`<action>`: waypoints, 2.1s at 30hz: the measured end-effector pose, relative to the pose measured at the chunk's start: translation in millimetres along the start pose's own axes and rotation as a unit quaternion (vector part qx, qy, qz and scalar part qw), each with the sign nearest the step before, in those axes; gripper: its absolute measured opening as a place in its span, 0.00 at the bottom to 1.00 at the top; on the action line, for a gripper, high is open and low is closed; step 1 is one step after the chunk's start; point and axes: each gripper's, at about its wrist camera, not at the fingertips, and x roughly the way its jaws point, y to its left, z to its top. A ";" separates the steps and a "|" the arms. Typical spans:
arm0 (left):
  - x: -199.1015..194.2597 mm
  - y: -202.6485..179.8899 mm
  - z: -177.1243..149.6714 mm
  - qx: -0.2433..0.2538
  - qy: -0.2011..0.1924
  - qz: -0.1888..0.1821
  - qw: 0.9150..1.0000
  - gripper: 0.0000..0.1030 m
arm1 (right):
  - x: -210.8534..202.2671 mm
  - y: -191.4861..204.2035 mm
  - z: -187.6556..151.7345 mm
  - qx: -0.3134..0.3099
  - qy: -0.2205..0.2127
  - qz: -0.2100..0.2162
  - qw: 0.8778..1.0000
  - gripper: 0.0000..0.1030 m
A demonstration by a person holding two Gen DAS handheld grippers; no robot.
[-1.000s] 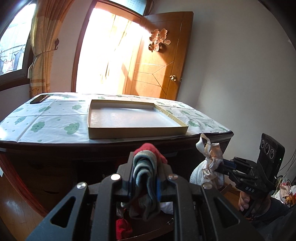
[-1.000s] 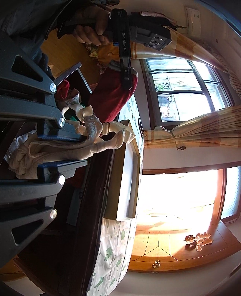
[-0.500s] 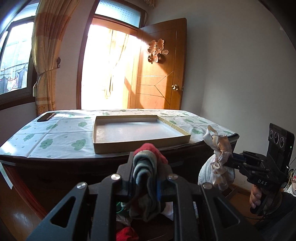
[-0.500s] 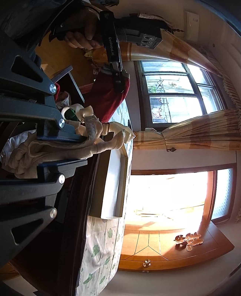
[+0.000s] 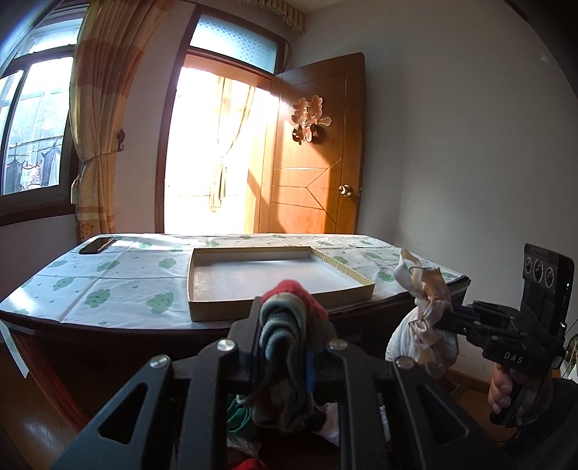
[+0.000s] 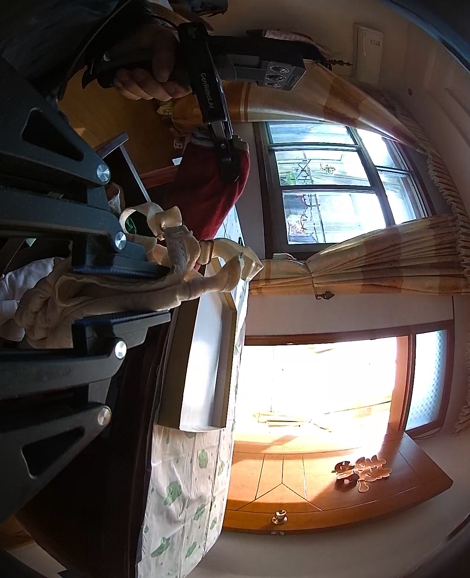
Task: Take underwear out of drawer
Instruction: 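Lift the white underwear with the right tool while the left tool lifts the sock, then lower the underwear into the tray and open the right tool while the left releases the sock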
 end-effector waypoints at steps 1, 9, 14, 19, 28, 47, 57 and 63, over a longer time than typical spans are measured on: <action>0.5 0.0 1.0 0.000 -0.001 0.000 1.000 0.15 | 0.1 -0.4 1.2 0.000 -0.001 0.001 1.000 0.18; 12.0 6.3 20.9 -0.001 -0.013 0.000 1.000 0.15 | 8.3 -11.8 27.7 0.008 -0.013 0.013 1.000 0.18; 25.9 13.9 39.9 -0.002 -0.020 -0.002 1.000 0.15 | 17.0 -19.6 51.0 0.005 -0.022 0.017 1.000 0.17; 45.7 23.3 62.3 0.004 -0.027 0.005 1.000 0.15 | 30.5 -33.6 74.4 0.000 -0.023 0.016 1.000 0.17; 103.4 54.6 90.0 -0.004 -0.011 0.027 1.000 0.15 | 72.5 -78.7 108.8 0.020 -0.003 0.000 1.000 0.17; 236.1 91.4 123.2 0.016 0.026 0.083 0.996 0.15 | 199.1 -153.7 134.0 0.065 0.094 -0.028 0.993 0.17; 293.3 106.6 126.5 0.003 0.057 0.091 0.994 0.15 | 259.1 -199.9 138.3 0.111 0.152 -0.058 0.980 0.18; 309.7 107.9 125.0 0.009 0.078 0.100 0.992 0.15 | 296.9 -220.5 138.0 0.122 0.200 -0.082 0.969 0.18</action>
